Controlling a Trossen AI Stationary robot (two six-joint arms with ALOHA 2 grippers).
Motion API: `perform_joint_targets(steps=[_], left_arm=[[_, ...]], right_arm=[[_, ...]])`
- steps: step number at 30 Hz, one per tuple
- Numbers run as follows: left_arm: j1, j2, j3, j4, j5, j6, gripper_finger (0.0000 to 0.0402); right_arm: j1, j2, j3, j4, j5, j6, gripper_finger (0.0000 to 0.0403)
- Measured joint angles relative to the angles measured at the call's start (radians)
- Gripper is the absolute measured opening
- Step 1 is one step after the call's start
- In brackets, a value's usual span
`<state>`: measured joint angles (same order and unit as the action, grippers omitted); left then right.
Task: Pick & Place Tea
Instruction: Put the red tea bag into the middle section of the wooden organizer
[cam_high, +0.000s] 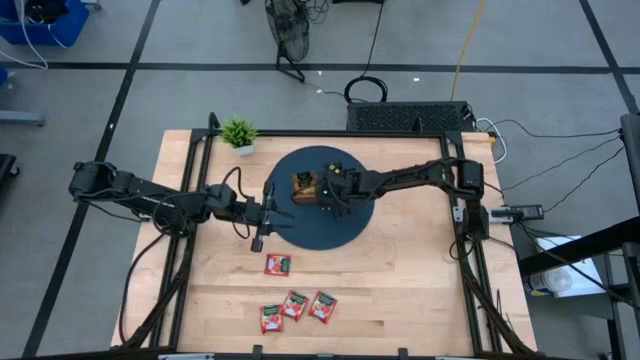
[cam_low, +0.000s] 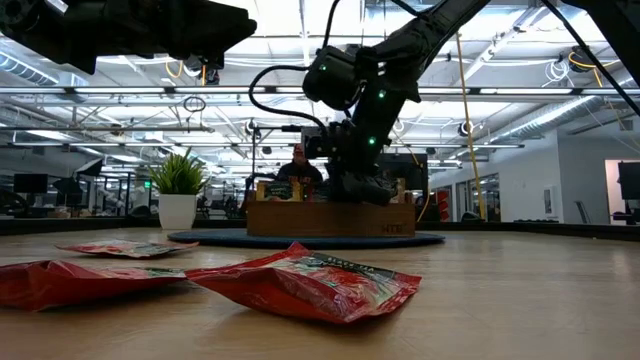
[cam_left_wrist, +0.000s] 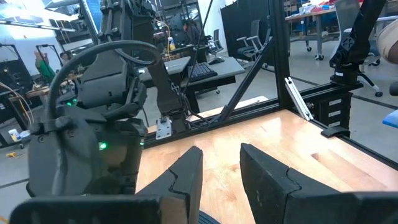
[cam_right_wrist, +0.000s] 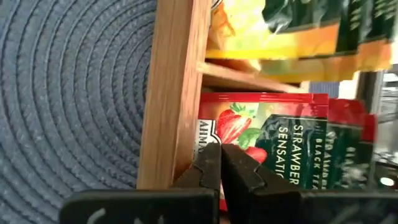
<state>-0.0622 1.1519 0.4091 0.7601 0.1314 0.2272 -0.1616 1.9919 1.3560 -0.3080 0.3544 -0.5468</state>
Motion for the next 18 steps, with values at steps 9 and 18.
perform_joint_targets(steps=[9,18], left_arm=[[0.000,0.000,0.000,0.000,0.000,0.000,0.0113],[0.000,0.000,0.000,0.000,0.000,0.000,0.0113]], right_arm=[[0.006,-0.001,0.000,0.081,0.068,0.000,0.0000],[0.064,-0.090,0.000,0.057,0.067,0.011,0.0000]])
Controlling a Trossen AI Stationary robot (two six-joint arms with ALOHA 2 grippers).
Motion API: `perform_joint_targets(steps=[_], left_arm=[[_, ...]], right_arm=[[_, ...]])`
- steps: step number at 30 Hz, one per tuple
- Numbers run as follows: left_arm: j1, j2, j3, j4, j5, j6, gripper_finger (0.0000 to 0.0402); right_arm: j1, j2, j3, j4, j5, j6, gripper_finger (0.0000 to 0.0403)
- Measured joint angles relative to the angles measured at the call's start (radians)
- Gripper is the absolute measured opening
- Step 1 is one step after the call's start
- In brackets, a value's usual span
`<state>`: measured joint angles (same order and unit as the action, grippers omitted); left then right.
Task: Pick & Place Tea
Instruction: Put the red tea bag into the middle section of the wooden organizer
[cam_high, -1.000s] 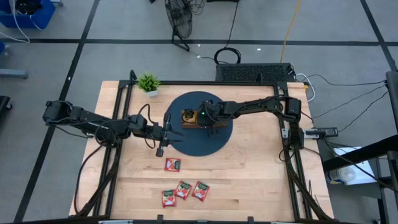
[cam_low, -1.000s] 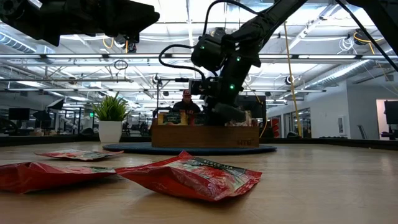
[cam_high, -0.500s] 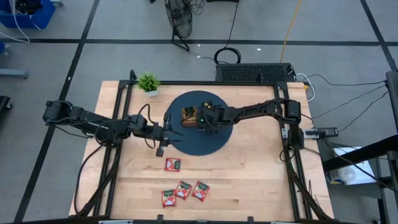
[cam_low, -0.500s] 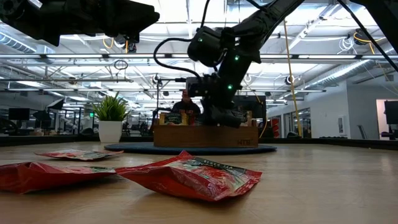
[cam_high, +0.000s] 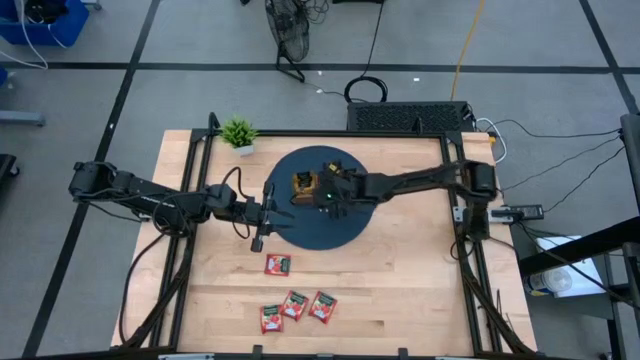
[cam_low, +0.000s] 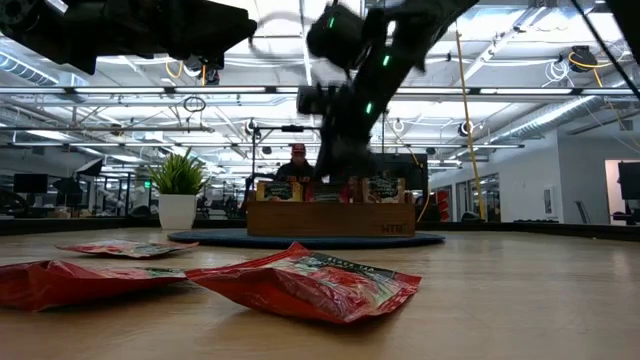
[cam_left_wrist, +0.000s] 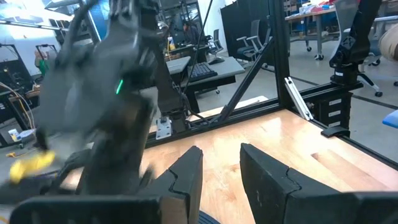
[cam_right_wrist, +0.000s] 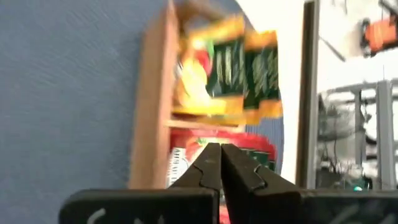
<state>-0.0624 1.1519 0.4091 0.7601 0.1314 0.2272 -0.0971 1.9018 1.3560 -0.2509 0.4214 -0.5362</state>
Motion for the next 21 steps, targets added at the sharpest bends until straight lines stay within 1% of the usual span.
perform_joint_targets(steps=[2,5,8,11,13,14,16,18,21], left_arm=[[0.000,0.000,0.000,0.000,0.000,0.000,0.0113],[0.000,0.000,0.000,0.000,0.000,0.000,0.0113],[0.000,0.000,0.000,0.000,0.000,0.000,0.0113],[0.000,0.000,0.000,0.000,0.000,0.000,0.0113],[0.000,0.000,0.000,0.000,0.000,0.000,0.0113],[0.000,0.000,0.000,0.000,0.000,0.000,0.0113],[0.000,0.000,0.000,0.000,0.000,0.000,0.0113],[0.000,0.000,0.000,0.000,0.000,0.000,0.0113],[0.000,0.000,0.000,0.000,0.000,0.000,0.0113]], right_arm=[[0.037,-0.053,0.000,-0.041,-0.010,0.000,0.0000],[0.110,-0.145,0.000,-0.134,-0.098,0.034,0.0000],[0.187,-0.231,0.000,-0.205,-0.272,0.143,0.0000],[0.259,-0.309,-0.029,-0.181,-0.474,0.273,0.0000],[0.310,-0.355,-0.084,-0.095,-0.596,0.346,0.0000],[0.337,-0.371,-0.124,-0.024,-0.651,0.374,0.0000],[0.400,-0.387,-0.227,0.168,-0.713,0.417,0.0000],[0.469,-0.377,-0.343,0.385,-0.701,0.458,0.0000],[0.548,-0.307,-0.486,0.689,-0.617,0.505,0.0000]])
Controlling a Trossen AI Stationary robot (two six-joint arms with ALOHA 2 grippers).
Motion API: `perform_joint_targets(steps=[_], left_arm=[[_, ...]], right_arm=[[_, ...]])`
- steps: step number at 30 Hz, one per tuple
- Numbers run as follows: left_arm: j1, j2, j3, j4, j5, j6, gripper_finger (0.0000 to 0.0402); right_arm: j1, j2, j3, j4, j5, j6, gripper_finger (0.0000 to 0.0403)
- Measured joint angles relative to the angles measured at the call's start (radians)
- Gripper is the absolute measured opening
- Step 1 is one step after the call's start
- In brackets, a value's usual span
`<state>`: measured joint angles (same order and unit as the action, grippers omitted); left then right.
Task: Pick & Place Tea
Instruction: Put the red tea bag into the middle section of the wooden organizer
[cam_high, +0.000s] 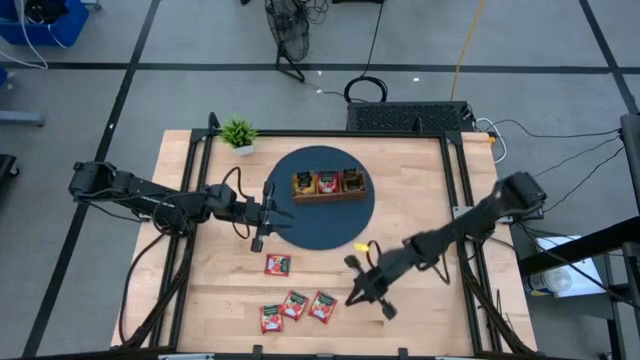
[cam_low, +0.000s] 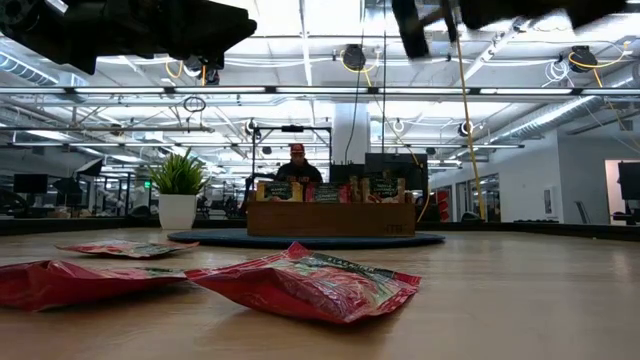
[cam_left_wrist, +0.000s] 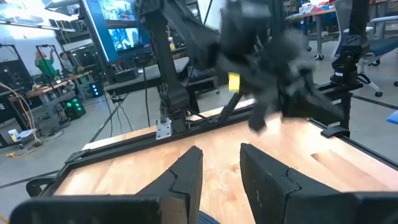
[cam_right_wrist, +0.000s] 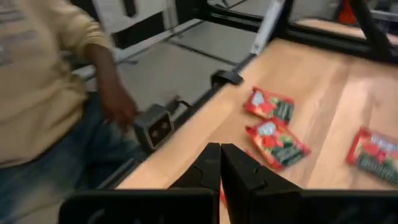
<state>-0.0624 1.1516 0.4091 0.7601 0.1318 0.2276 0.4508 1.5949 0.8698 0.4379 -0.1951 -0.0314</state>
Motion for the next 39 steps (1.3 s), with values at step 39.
perform_joint_targets(steps=[39], left_arm=[[0.000,0.000,0.000,0.000,0.000,0.000,0.0113]], right_arm=[[0.116,0.324,0.453,-0.724,0.610,0.046,0.0000]])
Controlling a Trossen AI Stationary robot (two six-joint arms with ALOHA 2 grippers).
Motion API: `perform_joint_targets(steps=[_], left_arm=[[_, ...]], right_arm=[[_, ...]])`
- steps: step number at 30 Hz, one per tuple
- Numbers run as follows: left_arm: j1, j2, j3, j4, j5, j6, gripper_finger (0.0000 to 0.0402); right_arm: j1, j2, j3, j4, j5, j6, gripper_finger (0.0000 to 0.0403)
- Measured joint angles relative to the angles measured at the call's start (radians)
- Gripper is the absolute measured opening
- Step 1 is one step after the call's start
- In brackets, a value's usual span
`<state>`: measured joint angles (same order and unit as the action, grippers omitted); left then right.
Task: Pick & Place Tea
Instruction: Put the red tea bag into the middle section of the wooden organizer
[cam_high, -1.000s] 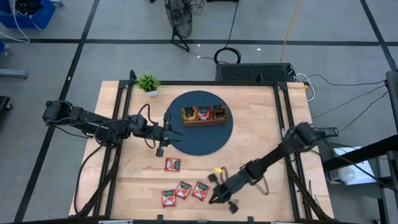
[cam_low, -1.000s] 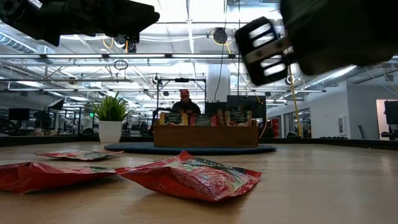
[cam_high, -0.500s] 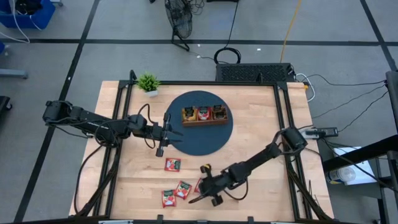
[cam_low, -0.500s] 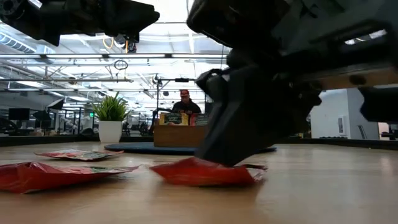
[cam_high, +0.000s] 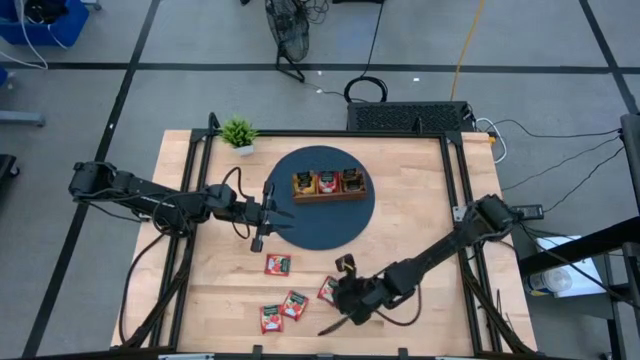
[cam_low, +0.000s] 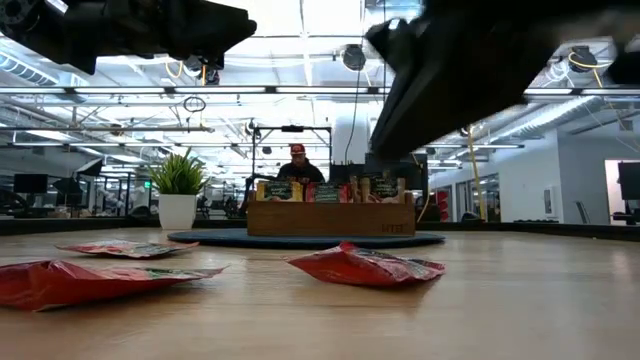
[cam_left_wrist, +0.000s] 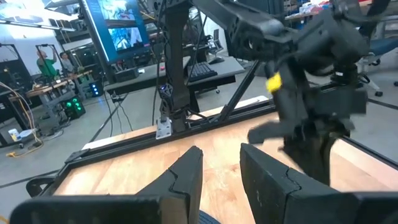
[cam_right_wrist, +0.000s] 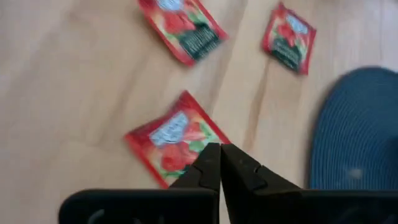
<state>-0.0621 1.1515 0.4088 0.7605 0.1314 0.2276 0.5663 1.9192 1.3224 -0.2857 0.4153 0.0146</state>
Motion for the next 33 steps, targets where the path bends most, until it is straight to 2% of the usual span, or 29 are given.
perform_joint_targets(steps=[2,5,11,14,19,33], left_arm=[[0.000,0.000,0.000,0.002,0.000,0.000,0.0113],[0.000,0.000,0.000,0.001,0.000,0.000,0.0113],[0.000,0.000,0.000,0.000,0.000,0.000,0.0113],[0.000,0.000,0.000,0.000,0.000,0.000,0.0113],[0.000,0.000,0.000,0.000,0.000,0.000,0.0113],[0.000,0.000,0.000,0.000,0.000,0.000,0.0113]], right_arm=[[0.021,-0.018,0.000,0.004,-0.033,0.008,0.0009],[0.044,-0.016,0.023,0.026,-0.100,0.051,0.0050],[0.036,0.047,0.078,0.030,-0.023,0.225,0.0174],[0.013,0.079,0.079,0.032,-0.023,0.296,0.0209],[-0.005,0.142,0.079,0.028,-0.052,0.349,0.0218],[0.005,0.164,0.079,0.023,-0.105,0.497,0.0201]])
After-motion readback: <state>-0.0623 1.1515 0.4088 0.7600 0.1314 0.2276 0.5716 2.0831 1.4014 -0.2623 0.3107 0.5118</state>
